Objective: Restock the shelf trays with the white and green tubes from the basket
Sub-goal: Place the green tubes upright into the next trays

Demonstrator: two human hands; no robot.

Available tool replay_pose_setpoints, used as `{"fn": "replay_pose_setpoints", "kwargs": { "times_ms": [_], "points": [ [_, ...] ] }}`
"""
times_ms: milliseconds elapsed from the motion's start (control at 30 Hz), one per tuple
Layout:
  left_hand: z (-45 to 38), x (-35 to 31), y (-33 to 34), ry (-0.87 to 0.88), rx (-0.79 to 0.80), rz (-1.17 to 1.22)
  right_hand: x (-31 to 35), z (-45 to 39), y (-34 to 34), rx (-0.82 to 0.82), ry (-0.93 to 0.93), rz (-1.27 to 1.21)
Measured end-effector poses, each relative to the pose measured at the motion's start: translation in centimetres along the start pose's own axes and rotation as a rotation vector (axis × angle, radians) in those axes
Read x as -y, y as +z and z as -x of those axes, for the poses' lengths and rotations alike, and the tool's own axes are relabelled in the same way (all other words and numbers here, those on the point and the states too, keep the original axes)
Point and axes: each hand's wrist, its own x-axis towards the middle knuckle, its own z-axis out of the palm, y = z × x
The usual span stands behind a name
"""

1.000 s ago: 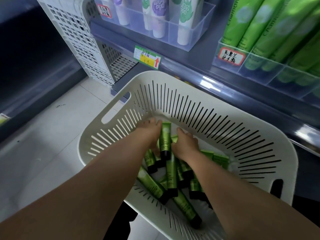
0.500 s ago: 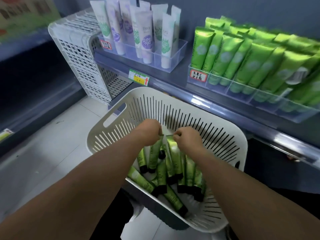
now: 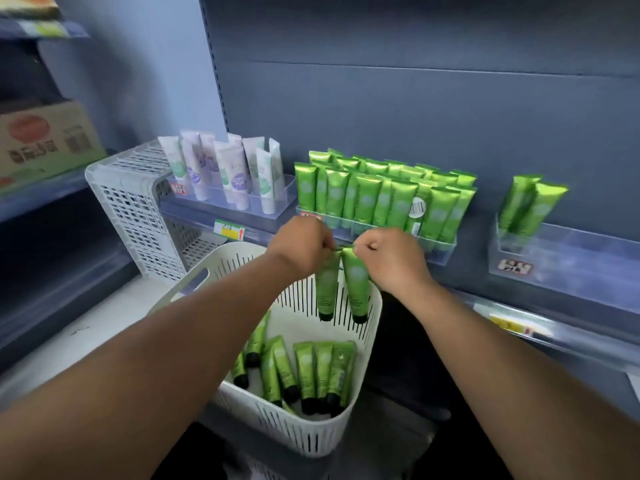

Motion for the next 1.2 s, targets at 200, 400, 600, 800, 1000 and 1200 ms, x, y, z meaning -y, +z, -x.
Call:
{"fn": "replay_pose_setpoints", "kwargs": {
  "times_ms": [200, 400, 600, 800, 1000, 1200],
  "points": [
    [-1.7, -8.5, -2.7, 0.179, -0.104, 0.006, -2.5, 0.7, -9.2, -0.194, 0.001, 0.079],
    [-4.0, -16.9, -2.8, 0.254, -0.174, 0.065, -6.7, 1.1, -16.4, -0.342, 0.042, 0.146],
    [-7.4, -22.9, -1.8, 0.284, -0.169, 0.156, -10.8, -0.1, -21.2, -0.449, 0.142, 0.175],
    [-10.9, -26.0, 0.5, 0.312, -0.131, 0.164, -14.4, -1.9, -22.4, -0.502, 0.2, 0.186],
    [-13.2, -27.2, 3.1, 0.325, -0.066, 0.135, -17.5, -3.1, -21.6, -0.452, 0.244, 0.152],
    [-14.2, -26.9, 5.8, 0.299, 0.009, 0.052, -19.5, -4.0, -19.9, -0.292, 0.326, 0.147]
  ]
}}
